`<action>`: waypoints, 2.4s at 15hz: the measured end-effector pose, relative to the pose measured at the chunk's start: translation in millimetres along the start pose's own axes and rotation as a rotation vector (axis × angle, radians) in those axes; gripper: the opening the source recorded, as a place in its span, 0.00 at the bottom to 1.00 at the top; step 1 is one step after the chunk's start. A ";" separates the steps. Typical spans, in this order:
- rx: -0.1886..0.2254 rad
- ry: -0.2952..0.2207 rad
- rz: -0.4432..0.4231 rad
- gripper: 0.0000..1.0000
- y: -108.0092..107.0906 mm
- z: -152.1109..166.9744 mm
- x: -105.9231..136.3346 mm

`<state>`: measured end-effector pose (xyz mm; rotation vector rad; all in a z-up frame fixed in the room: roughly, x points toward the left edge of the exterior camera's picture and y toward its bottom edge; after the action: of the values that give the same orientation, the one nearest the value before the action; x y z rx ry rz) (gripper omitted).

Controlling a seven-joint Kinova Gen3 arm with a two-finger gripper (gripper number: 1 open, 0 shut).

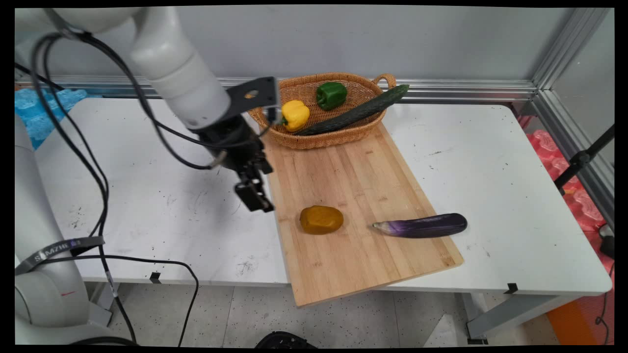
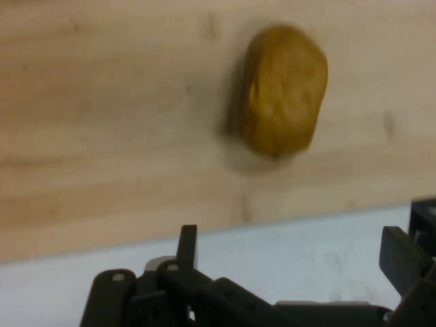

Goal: Pick up the potato from the cutting board, then place the picked object in the vegetable basket

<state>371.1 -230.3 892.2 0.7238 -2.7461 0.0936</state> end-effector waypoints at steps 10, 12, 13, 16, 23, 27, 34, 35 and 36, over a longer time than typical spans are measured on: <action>0.071 0.056 0.076 1.00 15.9 63.1 28.0; 0.083 0.063 0.092 1.00 17.8 74.1 30.2; 0.085 0.065 0.096 1.00 18.3 77.2 30.8; 0.092 0.074 0.112 1.00 20.8 88.3 33.4; 0.099 0.088 0.133 1.00 26.2 107.7 37.8; 0.097 0.092 0.136 1.00 28.6 114.5 38.7; 0.085 0.093 0.125 0.00 32.5 123.7 39.6; 0.083 0.093 0.120 0.00 32.6 124.0 39.6; 0.080 0.092 0.115 0.00 32.6 124.0 39.8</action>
<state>288.7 -237.7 786.5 0.5662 -2.7067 0.2568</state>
